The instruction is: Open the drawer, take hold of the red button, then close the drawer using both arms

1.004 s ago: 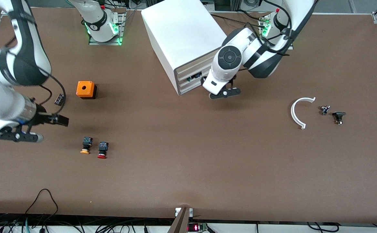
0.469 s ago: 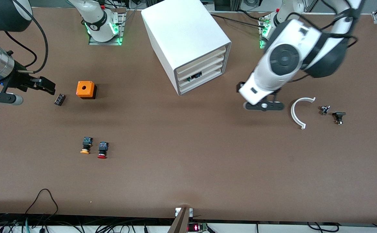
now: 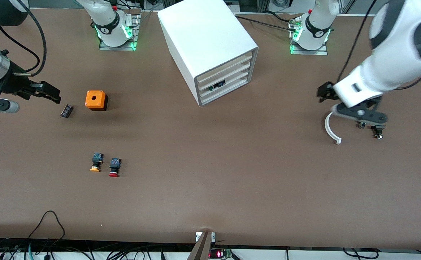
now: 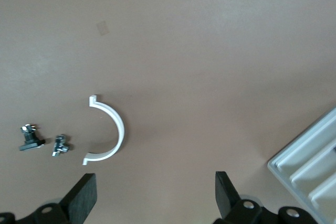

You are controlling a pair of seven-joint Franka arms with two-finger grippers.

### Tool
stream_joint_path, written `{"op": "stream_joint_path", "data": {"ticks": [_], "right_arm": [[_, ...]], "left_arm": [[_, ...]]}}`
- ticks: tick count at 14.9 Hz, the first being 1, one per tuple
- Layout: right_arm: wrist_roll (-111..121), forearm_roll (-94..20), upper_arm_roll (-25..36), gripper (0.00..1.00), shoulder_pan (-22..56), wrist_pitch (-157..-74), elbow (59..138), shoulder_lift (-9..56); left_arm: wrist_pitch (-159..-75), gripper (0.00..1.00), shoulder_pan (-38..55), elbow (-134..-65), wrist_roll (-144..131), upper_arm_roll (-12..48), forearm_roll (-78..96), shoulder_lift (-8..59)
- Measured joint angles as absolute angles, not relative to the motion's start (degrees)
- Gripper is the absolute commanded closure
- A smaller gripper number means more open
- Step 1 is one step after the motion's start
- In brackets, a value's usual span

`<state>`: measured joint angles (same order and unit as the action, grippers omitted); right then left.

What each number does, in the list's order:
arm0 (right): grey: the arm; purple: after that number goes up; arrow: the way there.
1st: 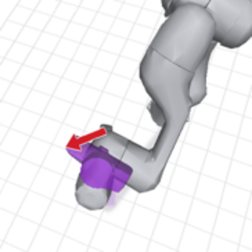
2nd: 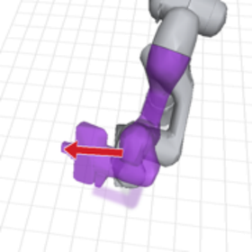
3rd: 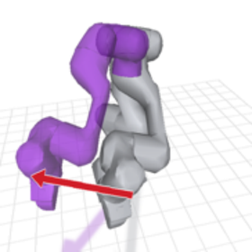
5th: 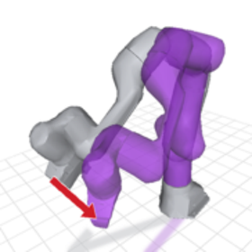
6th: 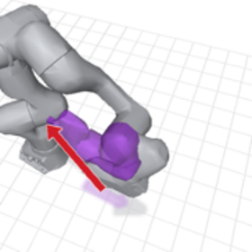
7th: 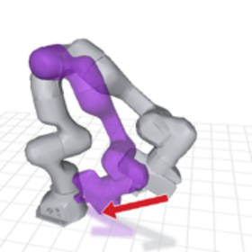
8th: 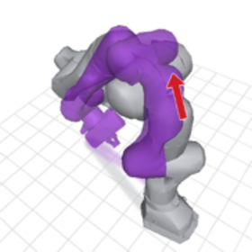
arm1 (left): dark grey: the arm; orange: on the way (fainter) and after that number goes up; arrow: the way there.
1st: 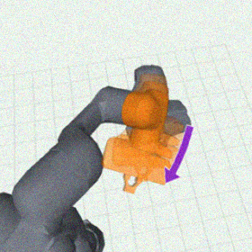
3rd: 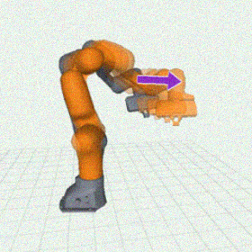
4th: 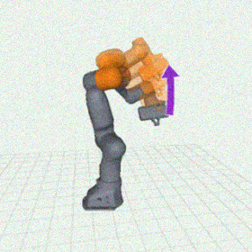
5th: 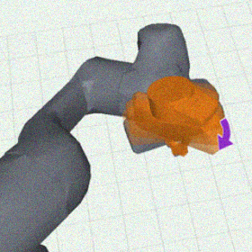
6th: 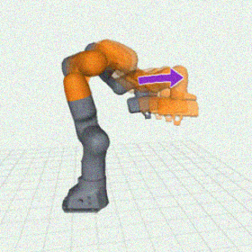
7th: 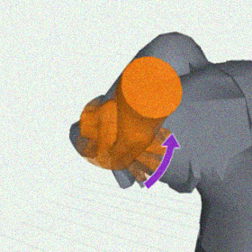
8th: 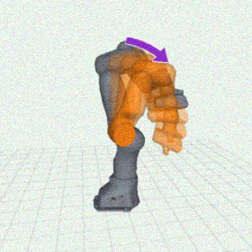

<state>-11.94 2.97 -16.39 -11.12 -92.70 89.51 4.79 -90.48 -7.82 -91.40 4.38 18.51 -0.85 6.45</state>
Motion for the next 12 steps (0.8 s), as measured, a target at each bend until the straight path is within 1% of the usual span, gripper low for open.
{"op": "stream_joint_path", "data": {"ticks": [3,5,6,7,9,10,12], "right_arm": [[-11.94,2.90,-16.33,0.01,-11.15,-92.69,88.71,4.76],[-11.94,2.90,-16.20,0.01,-11.06,-92.67,88.34,4.53],[-11.94,2.87,-15.43,0.01,-10.43,-92.56,88.31,4.16],[-11.94,2.80,-13.28,0.01,-8.49,-92.20,88.31,3.68],[-11.94,2.75,-6.65,0.01,-2.47,-91.63,88.30,2.91],[-11.94,2.74,-4.71,0.01,-0.76,-91.56,88.31,2.75],[-11.94,2.74,-3.43,0.01,0.29,-91.52,88.31,2.63]], "left_arm": [[-90.48,0.01,-2.81,-94.93,13.11,7.38,1.34,1.35],[-90.87,0.01,0.05,-96.76,15.36,2.74,1.46,-0.93],[-91.06,0.01,0.63,-97.40,15.58,1.82,1.74,-1.68],[-91.21,0.01,0.87,-97.81,15.64,1.53,2.39,-2.08],[-91.52,0.01,1.01,-97.92,14.39,1.50,3.51,-2.17],[-91.57,0.01,1.07,-97.92,12.71,1.49,3.51,-2.18],[-91.56,0.00,1.11,-97.93,8.91,1.45,3.51,-2.17]]}}
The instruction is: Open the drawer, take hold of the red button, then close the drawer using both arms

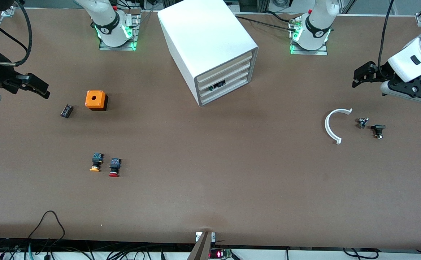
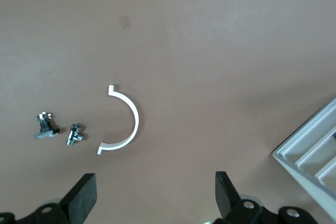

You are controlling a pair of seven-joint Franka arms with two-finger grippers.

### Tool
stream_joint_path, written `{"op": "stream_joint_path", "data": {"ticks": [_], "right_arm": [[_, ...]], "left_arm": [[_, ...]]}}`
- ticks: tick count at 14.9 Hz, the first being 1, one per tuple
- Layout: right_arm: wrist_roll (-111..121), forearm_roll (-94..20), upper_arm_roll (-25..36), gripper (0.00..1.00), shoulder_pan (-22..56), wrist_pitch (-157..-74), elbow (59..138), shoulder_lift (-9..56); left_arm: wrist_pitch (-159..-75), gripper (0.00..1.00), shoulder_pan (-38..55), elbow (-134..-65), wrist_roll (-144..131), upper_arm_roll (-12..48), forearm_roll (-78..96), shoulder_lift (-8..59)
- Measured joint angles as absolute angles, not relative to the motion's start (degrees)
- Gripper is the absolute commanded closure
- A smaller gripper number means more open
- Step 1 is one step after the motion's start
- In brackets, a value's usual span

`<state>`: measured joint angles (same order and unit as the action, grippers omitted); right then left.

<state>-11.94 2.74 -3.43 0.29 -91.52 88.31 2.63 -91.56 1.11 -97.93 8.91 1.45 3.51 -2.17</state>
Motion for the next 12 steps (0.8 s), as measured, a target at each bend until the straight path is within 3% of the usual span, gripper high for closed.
{"op": "stream_joint_path", "data": {"ticks": [7,12], "right_arm": [[-11.19,0.79,-3.38,0.01,0.48,-91.55,88.00,2.62],[-8.19,0.27,-3.38,0.01,0.69,-91.50,87.44,2.59]], "left_arm": [[-91.58,0.00,1.77,-98.41,6.45,0.81,2.17,-3.35],[-92.13,0.00,3.04,-102.37,5.98,0.80,0.19,-7.23]]}}
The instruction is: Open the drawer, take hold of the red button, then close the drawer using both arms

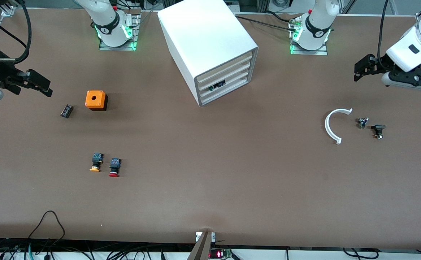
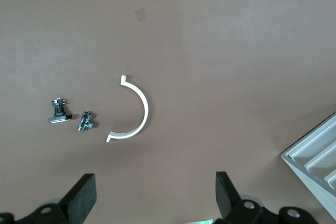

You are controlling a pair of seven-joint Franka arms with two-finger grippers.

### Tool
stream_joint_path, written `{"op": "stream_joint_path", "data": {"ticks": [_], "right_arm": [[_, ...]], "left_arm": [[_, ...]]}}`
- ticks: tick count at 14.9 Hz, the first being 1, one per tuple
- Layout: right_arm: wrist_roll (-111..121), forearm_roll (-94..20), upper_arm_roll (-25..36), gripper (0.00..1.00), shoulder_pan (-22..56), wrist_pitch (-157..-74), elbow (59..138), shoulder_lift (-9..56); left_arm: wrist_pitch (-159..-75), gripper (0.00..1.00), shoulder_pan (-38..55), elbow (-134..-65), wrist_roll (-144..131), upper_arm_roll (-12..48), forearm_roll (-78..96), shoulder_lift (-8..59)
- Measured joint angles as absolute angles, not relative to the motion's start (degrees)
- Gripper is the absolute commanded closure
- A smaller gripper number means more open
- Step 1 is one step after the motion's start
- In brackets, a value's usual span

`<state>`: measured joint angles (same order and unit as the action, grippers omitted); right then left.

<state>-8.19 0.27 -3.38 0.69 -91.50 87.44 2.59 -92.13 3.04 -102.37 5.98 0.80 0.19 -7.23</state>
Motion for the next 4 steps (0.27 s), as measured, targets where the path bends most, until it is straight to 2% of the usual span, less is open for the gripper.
{"op": "stream_joint_path", "data": {"ticks": [4], "right_arm": [[-8.19,0.20,-3.27,0.01,0.75,-91.42,86.74,2.58]], "left_arm": [[-93.33,0.00,3.00,-102.28,5.98,0.63,0.19,-6.47]]}}
